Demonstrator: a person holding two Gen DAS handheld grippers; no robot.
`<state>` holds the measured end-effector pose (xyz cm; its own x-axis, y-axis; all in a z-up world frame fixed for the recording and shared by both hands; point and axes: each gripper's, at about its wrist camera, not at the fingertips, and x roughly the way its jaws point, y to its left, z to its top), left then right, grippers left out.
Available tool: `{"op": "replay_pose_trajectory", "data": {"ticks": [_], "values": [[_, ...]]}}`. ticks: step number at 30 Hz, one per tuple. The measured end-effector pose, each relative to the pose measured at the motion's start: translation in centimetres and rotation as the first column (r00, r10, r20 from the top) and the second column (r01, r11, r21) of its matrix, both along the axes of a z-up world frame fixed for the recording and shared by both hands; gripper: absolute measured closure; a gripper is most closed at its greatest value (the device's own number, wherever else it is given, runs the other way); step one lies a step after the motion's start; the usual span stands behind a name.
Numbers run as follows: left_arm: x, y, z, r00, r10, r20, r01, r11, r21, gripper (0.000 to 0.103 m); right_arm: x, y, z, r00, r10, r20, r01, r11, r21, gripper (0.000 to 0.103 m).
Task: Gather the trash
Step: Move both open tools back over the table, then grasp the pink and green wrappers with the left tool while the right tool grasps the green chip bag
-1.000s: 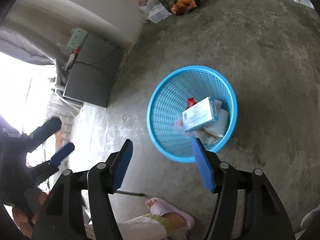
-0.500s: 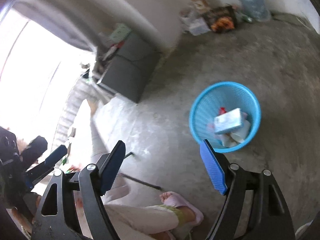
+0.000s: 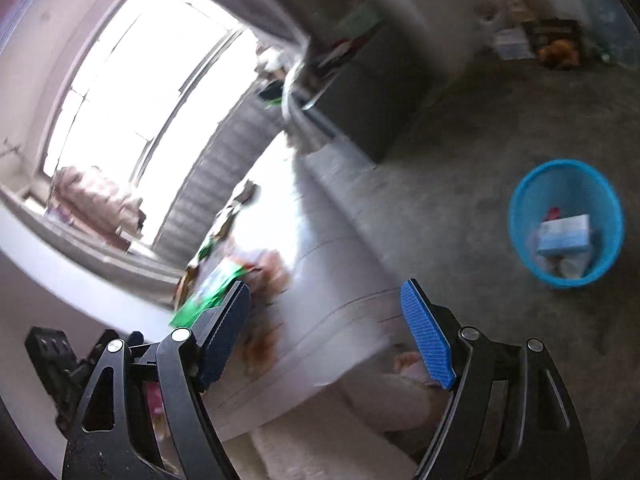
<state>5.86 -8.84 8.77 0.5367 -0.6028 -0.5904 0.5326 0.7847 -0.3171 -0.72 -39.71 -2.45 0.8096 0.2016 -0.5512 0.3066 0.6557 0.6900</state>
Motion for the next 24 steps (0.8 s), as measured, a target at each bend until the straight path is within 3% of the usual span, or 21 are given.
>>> {"op": "replay_pose_trajectory", "data": {"ticks": [4, 11, 24], "values": [[-0.3, 5.7, -0.7, 0.992, 0.125, -0.004, -0.125, 0.991, -0.047, 0.013, 2.8, 2.9, 0.6, 0.994, 0.106, 0.003, -0.106, 0.994, 0.012, 0.029], [0.4, 10.8, -2.1, 0.978, 0.203, -0.047, -0.207, 0.970, -0.124, 0.013, 8.1, 7.9, 0.2, 0.961, 0.275, -0.010, -0.273, 0.958, 0.087, 0.029], [1.5, 15.8, -4.4, 0.970, 0.244, -0.004, -0.242, 0.958, -0.154, 0.015, 14.7, 12.2, -1.5, 0.946, 0.309, -0.095, -0.284, 0.934, 0.217, 0.029]]}}
